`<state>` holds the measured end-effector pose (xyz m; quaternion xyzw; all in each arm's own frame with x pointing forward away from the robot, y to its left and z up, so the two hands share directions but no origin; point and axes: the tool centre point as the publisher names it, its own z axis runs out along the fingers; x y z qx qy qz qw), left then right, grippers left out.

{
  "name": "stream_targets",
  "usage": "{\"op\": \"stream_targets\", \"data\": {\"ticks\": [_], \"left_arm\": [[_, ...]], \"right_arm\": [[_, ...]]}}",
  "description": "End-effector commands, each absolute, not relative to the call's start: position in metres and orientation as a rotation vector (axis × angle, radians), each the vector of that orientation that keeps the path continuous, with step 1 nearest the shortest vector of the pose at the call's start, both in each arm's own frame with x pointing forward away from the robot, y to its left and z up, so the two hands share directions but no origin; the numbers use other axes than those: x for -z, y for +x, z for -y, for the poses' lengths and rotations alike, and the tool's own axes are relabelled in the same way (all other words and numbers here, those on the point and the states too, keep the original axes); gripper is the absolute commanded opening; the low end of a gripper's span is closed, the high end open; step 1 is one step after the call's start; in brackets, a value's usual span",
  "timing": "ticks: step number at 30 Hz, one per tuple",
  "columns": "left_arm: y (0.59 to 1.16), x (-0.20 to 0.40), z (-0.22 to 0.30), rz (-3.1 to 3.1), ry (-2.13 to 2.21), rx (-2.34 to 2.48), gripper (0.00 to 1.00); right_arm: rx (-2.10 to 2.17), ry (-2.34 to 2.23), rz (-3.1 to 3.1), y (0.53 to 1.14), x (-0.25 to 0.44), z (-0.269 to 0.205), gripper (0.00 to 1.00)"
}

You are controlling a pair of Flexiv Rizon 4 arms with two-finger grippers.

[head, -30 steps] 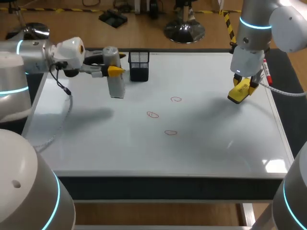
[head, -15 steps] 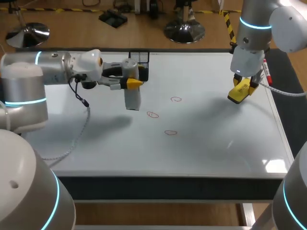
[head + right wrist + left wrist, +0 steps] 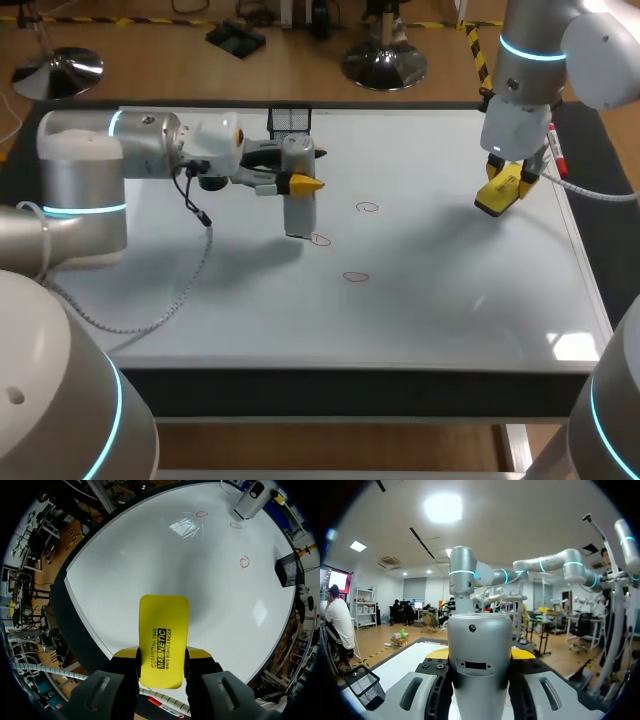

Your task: Pick up the inspection probe, press it on each red-marked spot on the whiteboard one by one, put down the probe, pick up the eraser, and wipe off all the red marks.

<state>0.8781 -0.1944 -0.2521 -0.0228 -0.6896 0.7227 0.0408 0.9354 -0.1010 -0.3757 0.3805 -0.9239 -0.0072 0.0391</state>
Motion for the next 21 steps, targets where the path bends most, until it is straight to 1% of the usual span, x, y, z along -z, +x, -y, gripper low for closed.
{"op": "stream_targets", "data": {"ticks": [1,12,21], "left_arm": [[0.886,0.260,0.203,2.087,-0.091,-2.209,0.00],[0.899,0.278,0.215,2.062,-0.093,-2.189,0.00],[0.901,0.280,0.218,2.049,-0.078,-2.186,0.00]], "right_arm": [[0.018,1.168,2.830,0.935,0.375,0.102,0.00],[0.018,1.168,2.830,0.935,0.375,0.102,0.00],[0.018,1.168,2.830,0.935,0.375,0.102,0.00]]}}
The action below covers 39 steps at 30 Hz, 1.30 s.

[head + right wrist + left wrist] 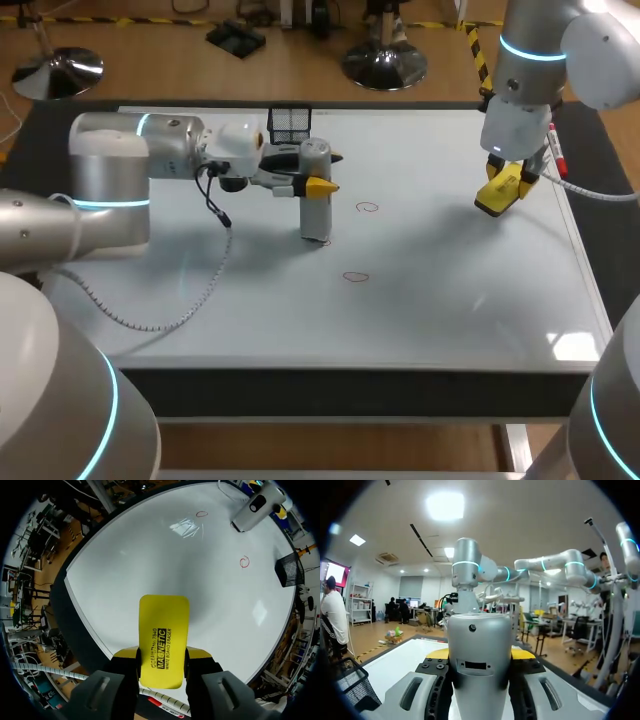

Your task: Pick up the inspection probe, press it on each red-marked spot on the whiteboard one by one, put down the probe, pick up the eraser, and wipe off all the red marks.

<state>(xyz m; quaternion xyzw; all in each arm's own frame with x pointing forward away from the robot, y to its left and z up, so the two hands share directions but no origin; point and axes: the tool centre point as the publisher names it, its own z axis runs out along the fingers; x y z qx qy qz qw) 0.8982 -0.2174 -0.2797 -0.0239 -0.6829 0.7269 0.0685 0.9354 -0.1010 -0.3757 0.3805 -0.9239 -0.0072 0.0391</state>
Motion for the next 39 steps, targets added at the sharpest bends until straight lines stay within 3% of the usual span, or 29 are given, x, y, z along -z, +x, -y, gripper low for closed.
{"op": "stream_targets", "data": {"ticks": [1,39], "left_arm": [[0.9010,0.2804,0.2182,2.049,-0.078,-2.187,0.00],[0.8990,0.2817,0.2183,2.063,-0.068,-2.179,0.00]], "right_arm": [[0.018,1.168,2.830,0.9355,0.3747,0.1016,0.00],[0.018,1.168,2.830,0.9355,0.3747,0.1016,0.00]]}}
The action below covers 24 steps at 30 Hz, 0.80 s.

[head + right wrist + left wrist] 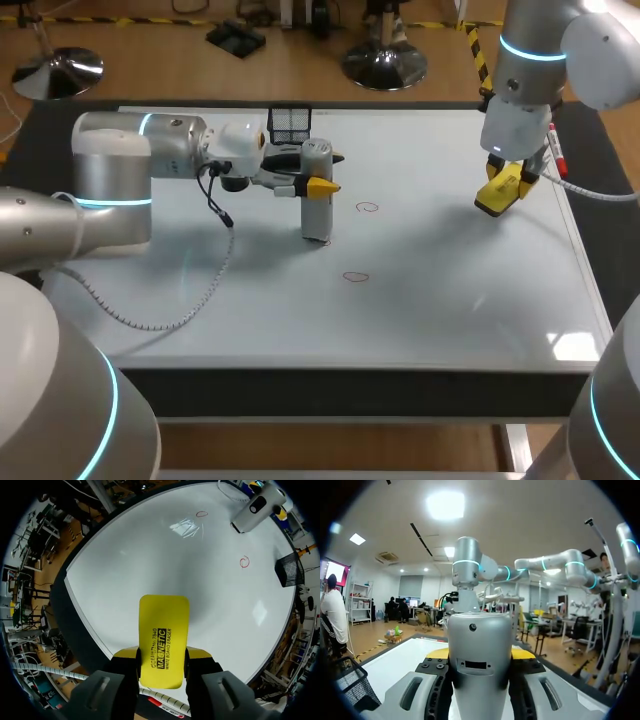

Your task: Pick up the inspection probe, press it on each red-marked spot on the whiteboard one by one, put down the probe, pick up the eraser, and wipe off all the red marks.

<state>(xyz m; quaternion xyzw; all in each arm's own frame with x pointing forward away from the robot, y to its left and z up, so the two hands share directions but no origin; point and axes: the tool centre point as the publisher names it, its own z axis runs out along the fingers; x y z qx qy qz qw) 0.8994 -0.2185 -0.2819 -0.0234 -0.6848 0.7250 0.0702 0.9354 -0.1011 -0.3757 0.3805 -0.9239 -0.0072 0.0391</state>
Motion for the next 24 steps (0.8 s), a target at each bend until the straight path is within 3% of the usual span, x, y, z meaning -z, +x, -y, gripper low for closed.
{"op": "stream_targets", "data": {"ticks": [1,24], "left_arm": [[0.899,0.282,0.218,2.063,-0.068,-2.179,0.00],[0.848,0.250,0.128,2.145,0.162,-2.347,0.00]], "right_arm": [[0.018,1.168,2.830,0.935,0.375,0.102,0.00],[0.018,1.168,2.830,0.935,0.375,0.102,0.00]]}}
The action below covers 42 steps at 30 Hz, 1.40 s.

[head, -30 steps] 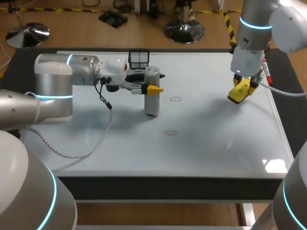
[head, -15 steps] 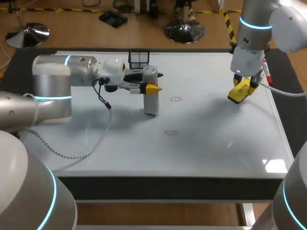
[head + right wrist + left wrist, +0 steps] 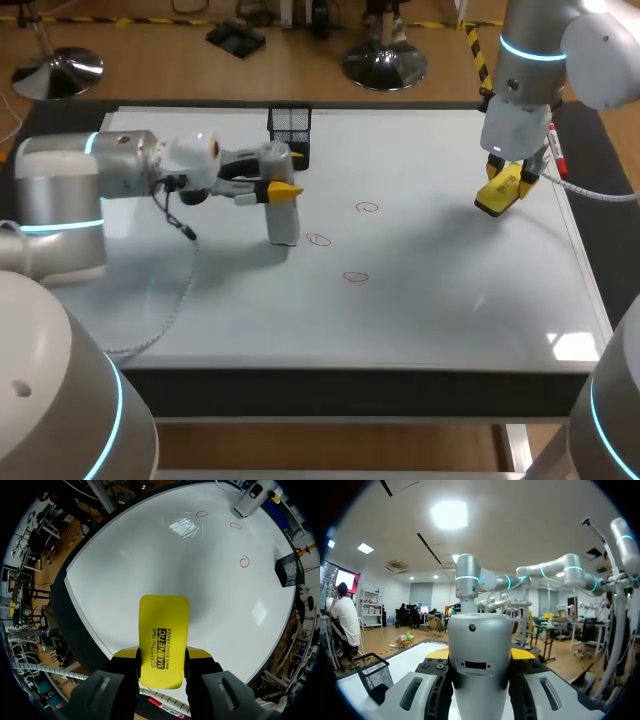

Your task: Pick up the inspection probe, press it on each red-marked spot on the whiteboard one by one, put down the probe, pick up the eraser, and wipe off all the red marks.

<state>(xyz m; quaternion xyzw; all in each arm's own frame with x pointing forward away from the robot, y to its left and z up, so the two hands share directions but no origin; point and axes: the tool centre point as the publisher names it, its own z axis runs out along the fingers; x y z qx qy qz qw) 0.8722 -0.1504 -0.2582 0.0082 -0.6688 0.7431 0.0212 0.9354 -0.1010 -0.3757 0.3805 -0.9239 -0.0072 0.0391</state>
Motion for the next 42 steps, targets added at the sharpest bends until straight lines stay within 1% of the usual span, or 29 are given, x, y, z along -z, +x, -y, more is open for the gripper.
{"op": "stream_targets", "data": {"ticks": [1,8,24,32,42], "left_arm": [[0.846,0.251,0.123,2.147,0.171,-2.351,0.00],[0.831,0.249,0.087,2.183,0.253,-2.382,0.00],[0.824,0.252,0.027,2.226,0.382,-2.410,0.00],[0.815,0.256,0.010,2.266,0.444,-2.397,0.00],[0.814,0.257,0.002,2.263,0.468,-2.430,0.00]], "right_arm": [[0.018,1.168,2.830,0.935,0.375,0.102,0.00],[0.018,1.168,2.830,0.935,0.375,0.102,0.00],[0.018,1.168,2.830,0.935,0.375,0.102,0.00],[0.018,1.168,2.830,0.935,0.375,0.102,0.00],[0.018,1.168,2.830,0.935,0.375,0.102,0.00]]}}
